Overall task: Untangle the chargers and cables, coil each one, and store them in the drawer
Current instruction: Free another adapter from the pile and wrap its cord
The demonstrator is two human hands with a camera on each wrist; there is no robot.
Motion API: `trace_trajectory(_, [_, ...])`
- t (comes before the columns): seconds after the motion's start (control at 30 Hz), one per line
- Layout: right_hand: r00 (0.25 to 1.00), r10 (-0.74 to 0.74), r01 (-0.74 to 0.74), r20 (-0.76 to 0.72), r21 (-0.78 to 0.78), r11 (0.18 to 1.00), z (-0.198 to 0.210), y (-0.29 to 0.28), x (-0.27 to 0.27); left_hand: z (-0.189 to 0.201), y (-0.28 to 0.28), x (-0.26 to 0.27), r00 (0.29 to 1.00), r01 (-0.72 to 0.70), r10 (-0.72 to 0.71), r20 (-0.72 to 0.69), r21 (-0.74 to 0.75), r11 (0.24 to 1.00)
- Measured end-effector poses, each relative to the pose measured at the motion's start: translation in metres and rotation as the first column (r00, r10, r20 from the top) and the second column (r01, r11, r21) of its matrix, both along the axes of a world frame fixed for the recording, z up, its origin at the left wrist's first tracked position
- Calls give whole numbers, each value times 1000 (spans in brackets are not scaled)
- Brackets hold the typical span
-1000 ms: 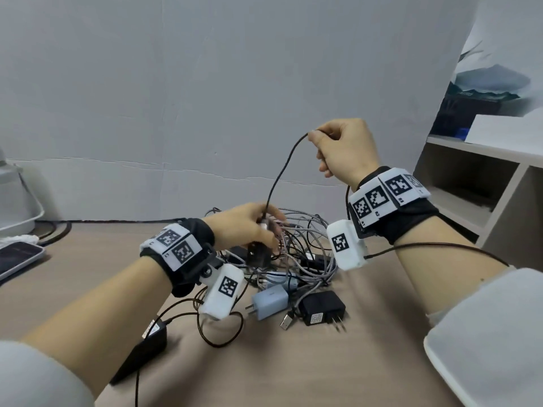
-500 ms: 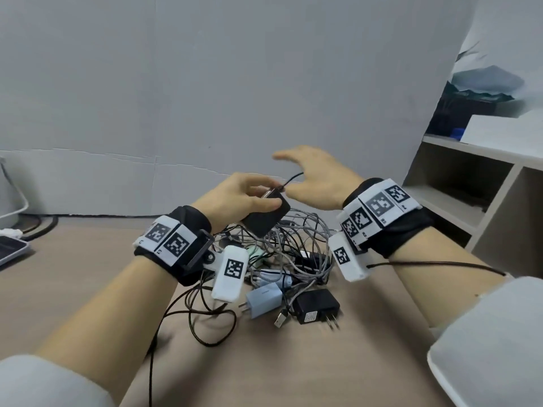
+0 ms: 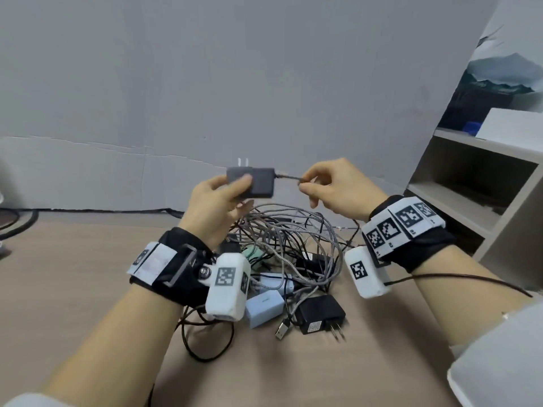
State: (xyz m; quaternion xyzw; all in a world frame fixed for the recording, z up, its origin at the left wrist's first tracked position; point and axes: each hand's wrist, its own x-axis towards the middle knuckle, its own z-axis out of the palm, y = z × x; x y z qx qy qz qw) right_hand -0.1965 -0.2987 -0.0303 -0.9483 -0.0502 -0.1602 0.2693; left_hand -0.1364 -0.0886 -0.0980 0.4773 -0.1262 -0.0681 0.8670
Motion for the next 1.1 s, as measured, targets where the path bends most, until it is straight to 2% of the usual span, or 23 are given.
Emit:
trace_trajectory(0.07, [999,-4,8,-39,98,995,-2,-6,-2,-1,10,9,996,-75,69,-61,-98,992])
trace_trajectory(0.13, [999,-9,17,-43,175,984,-3,-12,-4,-2,18,14,989,-142,137,-53,-101,985])
trace_trajectory(0.3, [994,-104,104,29,3,995,-6,-23,-6,1,22,14,972,-234,232,-25,-91,968])
trace_trajectory(0.4, [973,-186,189,135,-14,982,-2,-21,-9,2,22,11,970,-243,243,12,-35,969])
trace_trajectory(0.47, [976,-167,187,142,-148,971,6,-13,-14,2,21,7,973,-221,215,83,68,973])
trace_trajectory(0.53, [996,-74,83,41,-306,948,15,1,-22,4,18,0,974,-162,121,192,213,963])
trace_trajectory(0.6, [999,18,-35,-47,-369,929,21,14,-27,7,15,-8,961,-94,-1,276,331,939])
trace_trajectory(0.7, [996,87,-76,18,-329,941,26,27,-25,11,9,-20,945,7,-137,297,402,915])
trace_trajectory(0.83, [993,97,-70,66,-328,942,25,36,-18,15,3,-30,928,181,-280,247,359,916])
trace_trajectory(1.0, [992,100,-79,75,-248,965,20,41,-18,14,2,-31,920,70,-239,312,468,881])
trace_trajectory(1.1, [990,114,-97,77,-193,976,18,42,-20,13,1,-29,918,58,-246,311,508,859])
